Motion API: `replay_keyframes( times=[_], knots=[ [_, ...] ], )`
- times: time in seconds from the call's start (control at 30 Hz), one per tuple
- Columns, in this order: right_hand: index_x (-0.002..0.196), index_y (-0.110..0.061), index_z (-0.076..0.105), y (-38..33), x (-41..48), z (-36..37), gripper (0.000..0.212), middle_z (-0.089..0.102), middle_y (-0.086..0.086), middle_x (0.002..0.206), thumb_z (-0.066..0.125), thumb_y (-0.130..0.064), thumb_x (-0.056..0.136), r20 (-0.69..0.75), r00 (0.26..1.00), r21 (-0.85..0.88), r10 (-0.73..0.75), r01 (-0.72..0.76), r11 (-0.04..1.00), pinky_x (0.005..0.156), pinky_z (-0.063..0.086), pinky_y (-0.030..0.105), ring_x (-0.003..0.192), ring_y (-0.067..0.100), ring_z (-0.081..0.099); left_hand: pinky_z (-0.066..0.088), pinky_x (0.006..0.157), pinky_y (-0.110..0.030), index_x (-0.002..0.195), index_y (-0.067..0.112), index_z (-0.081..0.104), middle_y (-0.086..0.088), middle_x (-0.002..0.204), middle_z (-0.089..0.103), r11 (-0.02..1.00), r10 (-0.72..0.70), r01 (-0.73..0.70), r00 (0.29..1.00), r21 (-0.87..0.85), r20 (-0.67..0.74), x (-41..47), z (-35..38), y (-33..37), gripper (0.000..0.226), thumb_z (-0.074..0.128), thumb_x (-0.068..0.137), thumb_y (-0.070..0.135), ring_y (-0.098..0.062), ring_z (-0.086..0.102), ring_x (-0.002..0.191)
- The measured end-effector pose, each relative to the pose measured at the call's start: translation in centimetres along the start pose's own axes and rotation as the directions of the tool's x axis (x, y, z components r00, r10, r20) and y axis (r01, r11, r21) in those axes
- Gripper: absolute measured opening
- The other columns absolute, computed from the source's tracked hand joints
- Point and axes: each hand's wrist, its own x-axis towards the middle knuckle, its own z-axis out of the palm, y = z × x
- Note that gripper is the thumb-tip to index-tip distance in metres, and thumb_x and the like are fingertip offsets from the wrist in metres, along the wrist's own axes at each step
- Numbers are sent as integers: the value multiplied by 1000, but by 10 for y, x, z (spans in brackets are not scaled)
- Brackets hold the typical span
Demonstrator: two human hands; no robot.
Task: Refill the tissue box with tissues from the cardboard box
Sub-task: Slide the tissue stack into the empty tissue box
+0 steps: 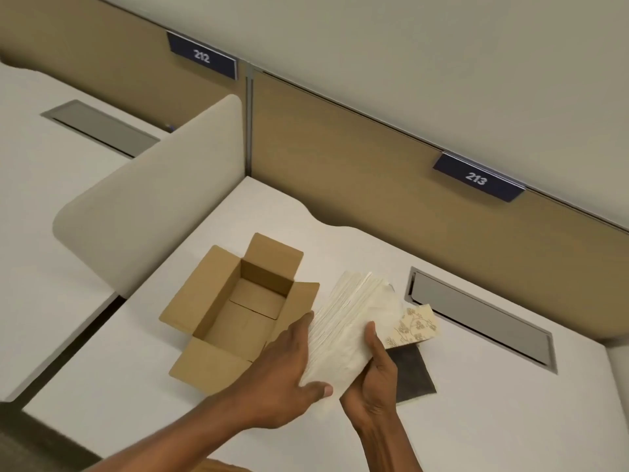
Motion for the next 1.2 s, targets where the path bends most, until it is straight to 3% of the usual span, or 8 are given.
replay_keyframes(
  times=[0.17, 0.3, 0.4, 0.53, 0.63, 0.73, 0.9, 1.2],
  knots=[
    [119, -23, 85, 0, -7, -4, 50, 79, 21, 129, 77, -58, 85, -130, 991, 44, 31, -26, 999, 88, 65, 59, 109, 42, 81, 21, 135, -40, 164, 34, -27, 12, 179, -3, 995, 14, -22, 997, 102, 76, -6, 12, 9, 108, 59, 102, 59, -18, 13, 165],
    [141, -16, 72, -1, -14, -5, 74, 69, 26, 144, 84, -61, 84, -126, 987, 106, 96, -83, 991, 114, 49, 68, 132, 50, 67, 7, 134, -37, 160, 35, -34, 15, 177, -23, 973, 76, -90, 994, 212, 76, -4, 13, 19, 132, 60, 83, 86, -14, -8, 166],
    [146, -20, 67, -6, -13, -7, 95, 68, 23, 148, 99, -58, 65, -120, 992, 47, 34, -29, 998, 123, 38, 70, 139, 49, 62, -10, 129, -34, 152, 44, -43, 24, 165, -47, 925, 213, -190, 976, 330, -36, 2, 14, 37, 136, 49, 70, 103, -7, -32, 159],
    [142, -18, 71, -9, -10, -15, 90, 72, 20, 143, 100, -57, 65, -107, 990, -82, -93, 84, 993, 108, 57, 58, 130, 43, 71, 26, 131, -42, 163, 36, -22, 16, 179, -7, 991, 93, -63, 957, 116, -275, 29, 13, 67, 128, 57, 78, 91, -20, 13, 167],
    [125, -31, 82, -5, -11, -13, 78, 80, 16, 131, 101, -62, 56, -118, 986, -144, -118, 101, 984, 89, 67, 53, 116, 36, 80, 47, 121, -44, 165, 22, -11, -1, 176, 27, 997, -68, 53, 964, -64, -256, 59, 3, 87, 131, 74, 80, 76, -30, 43, 155],
    [135, -31, 74, -1, -16, -8, 87, 83, 8, 125, 99, -62, 58, -191, 971, -222, -143, 99, 970, 79, 70, 44, 107, 29, 83, 56, 109, -43, 160, 13, 5, -6, 160, 51, 985, -137, 111, 966, -130, -220, 83, -5, 93, 106, 66, 93, 67, -31, 61, 137],
    [142, -27, 63, 9, -23, -1, 93, 85, -5, 116, 94, -63, 62, -213, 964, -341, -162, 82, 936, 74, 69, 30, 104, 19, 83, 56, 87, -36, 153, 10, 20, -12, 138, 65, 991, -123, 107, 960, -76, -252, 99, 1, 95, 67, 35, 109, 58, -29, 71, 115],
    [135, -33, 64, 14, -16, -5, 83, 86, -10, 107, 86, -62, 60, -266, 957, -291, -114, 33, 956, 67, 68, 28, 97, 15, 84, 52, 84, -33, 151, 12, 34, -7, 130, 71, 980, -147, 100, 946, -171, -289, 123, -3, 81, 62, 28, 111, 59, -15, 64, 99]
  ],
)
